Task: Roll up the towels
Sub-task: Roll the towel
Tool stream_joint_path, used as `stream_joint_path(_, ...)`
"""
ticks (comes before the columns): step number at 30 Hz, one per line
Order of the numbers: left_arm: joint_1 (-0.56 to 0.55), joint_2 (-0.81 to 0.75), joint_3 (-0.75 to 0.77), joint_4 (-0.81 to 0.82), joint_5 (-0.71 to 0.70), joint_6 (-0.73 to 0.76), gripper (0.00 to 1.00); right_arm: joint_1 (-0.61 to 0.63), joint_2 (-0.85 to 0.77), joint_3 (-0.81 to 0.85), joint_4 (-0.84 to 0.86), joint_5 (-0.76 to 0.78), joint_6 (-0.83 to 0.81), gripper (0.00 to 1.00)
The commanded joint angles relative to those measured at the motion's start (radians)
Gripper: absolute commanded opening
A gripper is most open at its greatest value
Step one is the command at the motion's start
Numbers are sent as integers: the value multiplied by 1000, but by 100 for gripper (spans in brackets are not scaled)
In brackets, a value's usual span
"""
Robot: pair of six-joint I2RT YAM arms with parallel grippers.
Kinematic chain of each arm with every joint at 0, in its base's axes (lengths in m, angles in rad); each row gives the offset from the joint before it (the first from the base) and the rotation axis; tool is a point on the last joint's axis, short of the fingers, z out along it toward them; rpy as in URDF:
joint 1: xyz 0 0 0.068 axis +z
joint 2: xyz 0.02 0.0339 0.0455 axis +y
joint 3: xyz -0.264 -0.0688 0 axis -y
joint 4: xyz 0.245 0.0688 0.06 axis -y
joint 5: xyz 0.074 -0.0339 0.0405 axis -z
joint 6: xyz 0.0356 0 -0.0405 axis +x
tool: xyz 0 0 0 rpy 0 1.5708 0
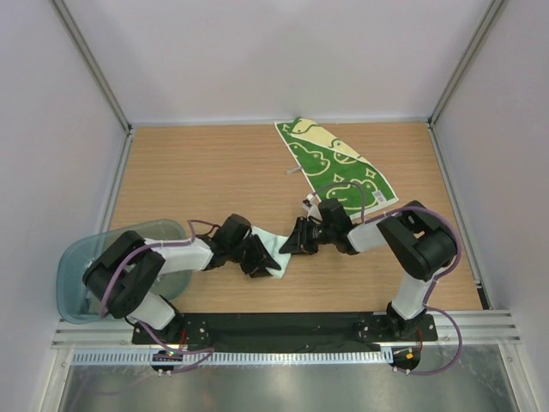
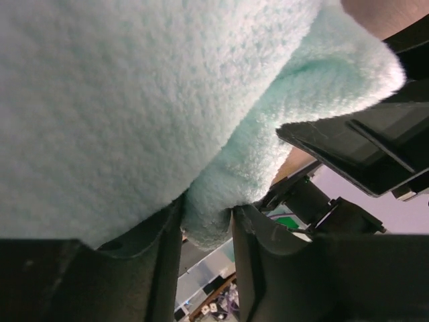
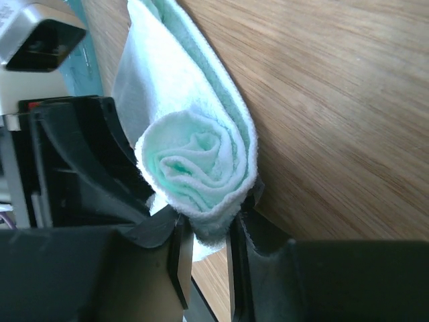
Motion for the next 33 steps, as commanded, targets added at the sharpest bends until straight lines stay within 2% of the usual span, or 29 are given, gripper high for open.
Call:
stream_joint_path(1, 4, -61, 41, -195, -123, 69, 37, 11, -13, 10, -133, 98, -17, 22)
stream_joint_path(4, 3, -99, 86, -299, -174, 132, 46, 9, -22, 30, -202, 116, 2, 21)
stream_joint_path(8, -23, -150, 190, -446, -280, 227, 49, 15, -39, 53, -271, 125, 26, 20)
stream_joint_path(11, -63, -186, 276, -551, -410, 293, 51, 23, -72, 79, -356, 154, 16, 20)
stream_joint_path(16, -241, -196, 400, -678, -748, 397, 52, 42, -102, 150, -520, 209, -23, 20)
stream_joint_path(20, -382, -139, 469, -733, -940, 457, 52, 51, -99, 194, -612, 243, -30, 20)
stream_joint_path(25, -519, -15, 541, -739, -1038, 500, 51, 63, -91, 262, -764, 308, -41, 20)
stream_joint_path(33, -619, 136, 598, -684, -1087, 558, 52, 74, -76, 297, -807, 294, -58, 19)
